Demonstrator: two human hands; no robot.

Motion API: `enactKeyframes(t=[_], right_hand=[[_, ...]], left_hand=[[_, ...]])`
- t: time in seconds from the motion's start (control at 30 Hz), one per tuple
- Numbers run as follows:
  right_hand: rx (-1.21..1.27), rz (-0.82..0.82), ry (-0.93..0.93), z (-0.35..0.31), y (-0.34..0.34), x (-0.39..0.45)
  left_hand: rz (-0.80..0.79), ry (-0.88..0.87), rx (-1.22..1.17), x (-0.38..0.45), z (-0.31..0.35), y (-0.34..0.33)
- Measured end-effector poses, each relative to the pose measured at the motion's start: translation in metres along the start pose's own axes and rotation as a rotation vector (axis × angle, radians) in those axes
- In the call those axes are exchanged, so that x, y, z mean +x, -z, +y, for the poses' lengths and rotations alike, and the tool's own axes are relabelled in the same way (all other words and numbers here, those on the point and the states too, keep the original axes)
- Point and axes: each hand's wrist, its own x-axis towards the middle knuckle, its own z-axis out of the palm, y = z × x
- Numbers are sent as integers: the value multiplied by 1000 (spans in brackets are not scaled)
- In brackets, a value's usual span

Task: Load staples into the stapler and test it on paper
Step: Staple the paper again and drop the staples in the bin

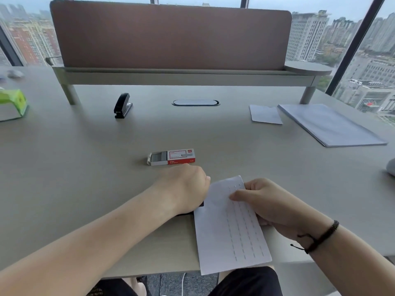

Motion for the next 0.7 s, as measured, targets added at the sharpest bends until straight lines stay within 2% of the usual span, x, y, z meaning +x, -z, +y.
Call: enactKeyframes(t=[0.33, 0.47, 0.57, 0.7], right_hand=[[-37, 34, 26, -1, -4, 0], [-41, 40, 48, 1, -4, 1], [-10, 46, 63, 5, 2, -1], [37, 125, 84, 2, 18, -1]], left_hand=[[-32, -30, -5, -4, -3, 3], [-77, 49, -293, -1, -13, 11], [19, 41, -518, -1, -20, 20], [147, 71, -705, -3, -33, 26]])
